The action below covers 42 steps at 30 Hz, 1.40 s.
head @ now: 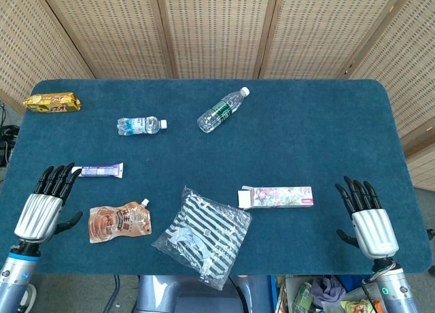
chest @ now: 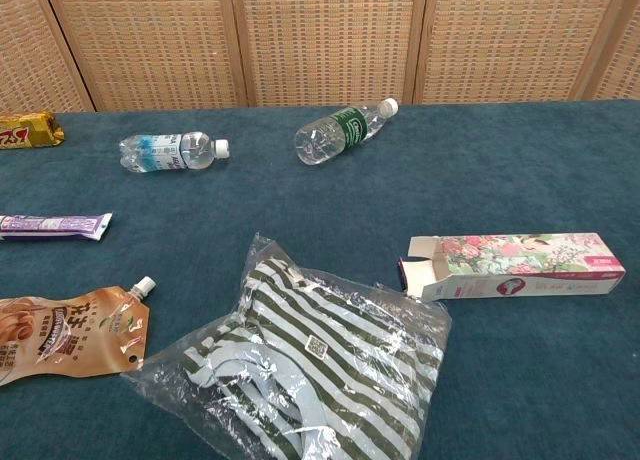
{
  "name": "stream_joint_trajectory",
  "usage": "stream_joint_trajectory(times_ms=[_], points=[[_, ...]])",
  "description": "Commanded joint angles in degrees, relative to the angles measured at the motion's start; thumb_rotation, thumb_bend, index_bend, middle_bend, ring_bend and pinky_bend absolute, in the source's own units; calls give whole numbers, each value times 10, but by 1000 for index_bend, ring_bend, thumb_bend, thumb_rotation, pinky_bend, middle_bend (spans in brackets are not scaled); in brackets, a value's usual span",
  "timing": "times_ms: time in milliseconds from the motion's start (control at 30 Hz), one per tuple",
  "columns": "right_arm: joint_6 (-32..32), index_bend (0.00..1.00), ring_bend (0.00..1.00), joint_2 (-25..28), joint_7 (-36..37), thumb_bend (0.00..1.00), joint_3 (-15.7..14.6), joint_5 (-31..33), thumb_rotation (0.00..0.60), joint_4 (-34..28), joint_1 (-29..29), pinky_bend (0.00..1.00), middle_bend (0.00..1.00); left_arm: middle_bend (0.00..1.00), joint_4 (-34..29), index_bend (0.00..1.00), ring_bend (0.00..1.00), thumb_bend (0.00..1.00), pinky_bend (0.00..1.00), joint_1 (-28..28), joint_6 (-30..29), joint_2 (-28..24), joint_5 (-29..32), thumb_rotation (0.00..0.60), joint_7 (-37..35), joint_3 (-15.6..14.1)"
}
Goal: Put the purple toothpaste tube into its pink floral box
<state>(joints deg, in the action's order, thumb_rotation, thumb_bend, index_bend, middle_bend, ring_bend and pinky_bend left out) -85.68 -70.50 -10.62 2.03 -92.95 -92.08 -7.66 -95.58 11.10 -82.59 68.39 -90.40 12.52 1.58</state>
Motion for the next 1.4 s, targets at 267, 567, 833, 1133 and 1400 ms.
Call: stream_joint_trajectory(times_ms=[267,567,833,1133,1400], points=[[-4,46,0,4,5,30,4,2,600,1,1,0,0,0,-6,0,0,256,0,-1,-2,-4,2,600,4,0],[-6,46,0,9,5,30,6,8,600,-2,3,0,0,0,-3,0,0,257,0,-1,1,-6,6,600,-1,0],[-5,46,0,9,9,31,7,8,600,1,3,0,0,0,-5,0,0,257,0,-2,1,-7,7,600,1,1],[-2,46,0,8,8,30,4,5,600,1,1,0,0,0,-6,0,0,257,0,1,4,-4,8,600,3,1],[5,46,0,2,0,31,1,4,600,1,-2,0,0,0,17,2,0,256,22,15,13,9,34,600,3,28]])
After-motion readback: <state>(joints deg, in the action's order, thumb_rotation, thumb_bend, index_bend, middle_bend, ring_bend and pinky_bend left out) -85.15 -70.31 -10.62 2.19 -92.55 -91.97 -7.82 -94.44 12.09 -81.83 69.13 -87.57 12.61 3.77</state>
